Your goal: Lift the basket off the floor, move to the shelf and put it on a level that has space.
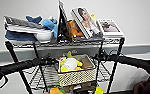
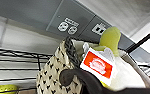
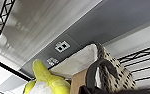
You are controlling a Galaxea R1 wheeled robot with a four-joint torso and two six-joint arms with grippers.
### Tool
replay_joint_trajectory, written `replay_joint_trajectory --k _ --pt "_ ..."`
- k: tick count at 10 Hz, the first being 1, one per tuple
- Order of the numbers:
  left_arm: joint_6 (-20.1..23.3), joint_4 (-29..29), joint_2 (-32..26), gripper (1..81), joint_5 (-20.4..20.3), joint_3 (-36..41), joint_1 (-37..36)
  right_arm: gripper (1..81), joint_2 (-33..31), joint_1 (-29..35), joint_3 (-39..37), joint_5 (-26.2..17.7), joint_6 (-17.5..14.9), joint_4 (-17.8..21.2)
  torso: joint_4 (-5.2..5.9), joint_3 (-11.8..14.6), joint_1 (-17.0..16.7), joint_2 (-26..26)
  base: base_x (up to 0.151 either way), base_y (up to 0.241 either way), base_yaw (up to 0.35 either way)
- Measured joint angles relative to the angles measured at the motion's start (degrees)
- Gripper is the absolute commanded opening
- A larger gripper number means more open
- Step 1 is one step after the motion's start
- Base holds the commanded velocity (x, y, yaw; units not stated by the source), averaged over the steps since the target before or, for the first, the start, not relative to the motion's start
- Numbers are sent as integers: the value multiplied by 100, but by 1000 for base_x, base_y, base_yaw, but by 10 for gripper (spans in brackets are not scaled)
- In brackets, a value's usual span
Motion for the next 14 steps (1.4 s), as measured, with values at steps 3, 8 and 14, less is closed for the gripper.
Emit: replay_joint_trajectory --k 3,8,14 --pt "99 6 -78 811 -73 41 49 811 -72 -56 116 -127 0 24 0 0 0 0 0 0 0" --pt "94 5 -343 811 -79 455 43 811 -319 -76 455 -143 2 27 0 0 0 0 0 0 0" --pt "94 6 -1616 811 -230 2000 -137 811 -1714 -52 2517 210 67 24 0 0 0 0 0 0 0"
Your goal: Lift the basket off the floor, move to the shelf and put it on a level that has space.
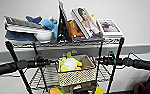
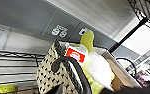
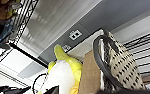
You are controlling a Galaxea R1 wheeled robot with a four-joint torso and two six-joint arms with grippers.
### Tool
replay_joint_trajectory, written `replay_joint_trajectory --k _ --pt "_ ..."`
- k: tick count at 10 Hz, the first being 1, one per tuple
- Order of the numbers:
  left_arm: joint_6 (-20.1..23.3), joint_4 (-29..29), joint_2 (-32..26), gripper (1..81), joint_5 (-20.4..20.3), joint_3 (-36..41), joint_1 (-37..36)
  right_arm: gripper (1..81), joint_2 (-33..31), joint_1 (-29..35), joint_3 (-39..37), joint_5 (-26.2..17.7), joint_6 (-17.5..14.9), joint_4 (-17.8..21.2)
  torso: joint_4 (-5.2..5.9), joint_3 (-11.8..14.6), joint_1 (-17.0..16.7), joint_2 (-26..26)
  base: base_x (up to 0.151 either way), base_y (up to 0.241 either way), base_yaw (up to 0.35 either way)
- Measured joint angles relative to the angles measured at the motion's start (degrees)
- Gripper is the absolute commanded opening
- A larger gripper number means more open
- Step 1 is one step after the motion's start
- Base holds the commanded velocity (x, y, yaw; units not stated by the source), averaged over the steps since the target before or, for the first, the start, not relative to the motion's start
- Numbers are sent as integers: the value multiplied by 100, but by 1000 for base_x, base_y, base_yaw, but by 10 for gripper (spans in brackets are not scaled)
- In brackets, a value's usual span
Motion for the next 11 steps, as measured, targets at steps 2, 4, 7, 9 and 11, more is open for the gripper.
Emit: replay_joint_trajectory --k 2,4,7,9,11 --pt "0 0 -532 811 -48 491 23 811 -800 -69 802 245 7 2 0 0 -2 -2 0 0 0" --pt "2 5 -942 811 -72 972 122 811 -1501 -254 1435 422 18 9 0 2 -4 -2 0 0 0" --pt "-502 -1 -1435 811 881 1265 312 811 -2371 -395 2003 184 41 532 0 7 -6 -4 0 0 0" --pt "-1047 -9 -2003 811 1463 1459 307 811 -2873 -436 2254 -394 193 872 0 9 -9 -4 0 0 0" --pt "-1298 -4 -2359 811 1821 1685 430 811 -3134 -673 2481 -706 311 937 0 15 -13 -9 0 0 0"
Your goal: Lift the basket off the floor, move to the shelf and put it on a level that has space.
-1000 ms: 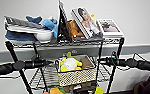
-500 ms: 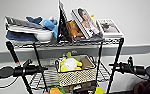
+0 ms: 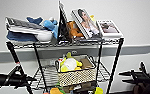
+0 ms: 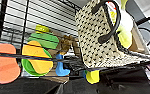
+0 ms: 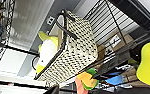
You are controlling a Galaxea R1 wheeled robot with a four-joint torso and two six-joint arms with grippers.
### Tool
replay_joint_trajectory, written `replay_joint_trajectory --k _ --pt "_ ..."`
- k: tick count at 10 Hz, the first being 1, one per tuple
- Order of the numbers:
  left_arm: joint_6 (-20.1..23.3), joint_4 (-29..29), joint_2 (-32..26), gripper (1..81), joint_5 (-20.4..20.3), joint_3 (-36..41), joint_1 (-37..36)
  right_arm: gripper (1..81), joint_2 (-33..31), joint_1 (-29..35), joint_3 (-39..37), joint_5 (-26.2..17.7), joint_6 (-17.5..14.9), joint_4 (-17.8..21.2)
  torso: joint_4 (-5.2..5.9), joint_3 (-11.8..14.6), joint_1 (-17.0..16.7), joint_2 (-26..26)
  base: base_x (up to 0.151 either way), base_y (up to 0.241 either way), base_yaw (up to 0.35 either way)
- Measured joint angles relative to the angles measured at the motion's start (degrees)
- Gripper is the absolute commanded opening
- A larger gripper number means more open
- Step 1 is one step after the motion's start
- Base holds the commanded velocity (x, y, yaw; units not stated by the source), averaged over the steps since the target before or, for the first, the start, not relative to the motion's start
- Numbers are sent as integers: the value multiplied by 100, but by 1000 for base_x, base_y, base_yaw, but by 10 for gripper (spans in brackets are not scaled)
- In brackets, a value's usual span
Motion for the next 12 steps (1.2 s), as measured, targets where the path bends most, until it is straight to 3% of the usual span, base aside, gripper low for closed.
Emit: replay_joint_trajectory --k 3,8,12 --pt "-52 160 -221 811 -38 151 891 811 -260 -934 219 -66 50 -48 0 2 -4 -2 0 0 0" --pt "-96 858 35 811 -1231 221 3021 811 -312 -2503 239 315 74 -653 0 6 -11 -9 0 0 0" --pt "-116 1406 579 811 -2315 -107 4504 811 407 -3451 -469 592 66 -1202 0 13 -15 -13 0 0 0"
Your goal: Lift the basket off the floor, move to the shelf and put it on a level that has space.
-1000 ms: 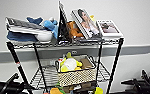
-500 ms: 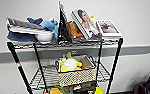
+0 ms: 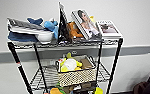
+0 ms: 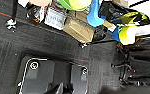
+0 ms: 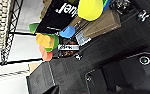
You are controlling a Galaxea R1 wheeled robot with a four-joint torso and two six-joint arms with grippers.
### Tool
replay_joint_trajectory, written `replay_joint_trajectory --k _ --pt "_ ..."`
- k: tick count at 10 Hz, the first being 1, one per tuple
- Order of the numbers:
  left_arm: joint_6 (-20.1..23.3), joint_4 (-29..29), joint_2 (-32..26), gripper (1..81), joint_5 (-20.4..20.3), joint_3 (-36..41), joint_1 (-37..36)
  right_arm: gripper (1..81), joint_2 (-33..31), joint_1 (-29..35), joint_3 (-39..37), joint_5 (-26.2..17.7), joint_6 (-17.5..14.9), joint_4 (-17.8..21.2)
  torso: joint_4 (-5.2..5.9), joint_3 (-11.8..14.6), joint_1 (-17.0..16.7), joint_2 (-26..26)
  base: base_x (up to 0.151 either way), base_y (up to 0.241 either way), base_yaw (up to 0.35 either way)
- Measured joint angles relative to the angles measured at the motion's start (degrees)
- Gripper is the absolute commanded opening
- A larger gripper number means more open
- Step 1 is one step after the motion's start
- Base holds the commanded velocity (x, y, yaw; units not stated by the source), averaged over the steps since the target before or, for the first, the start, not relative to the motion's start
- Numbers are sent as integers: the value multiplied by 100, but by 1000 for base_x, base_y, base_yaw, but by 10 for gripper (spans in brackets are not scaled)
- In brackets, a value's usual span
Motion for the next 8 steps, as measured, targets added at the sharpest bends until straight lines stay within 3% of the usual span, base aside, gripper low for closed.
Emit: replay_joint_trajectory --k 3,8 --pt "-6 402 680 811 -703 -621 859 811 774 -623 -931 52 -13 -341 0 2 -2 0 0 0 0" --pt "-24 1001 1803 811 -1454 -1718 1831 811 1674 -1334 -2147 162 -63 -775 0 5 -5 -2 0 0 0"
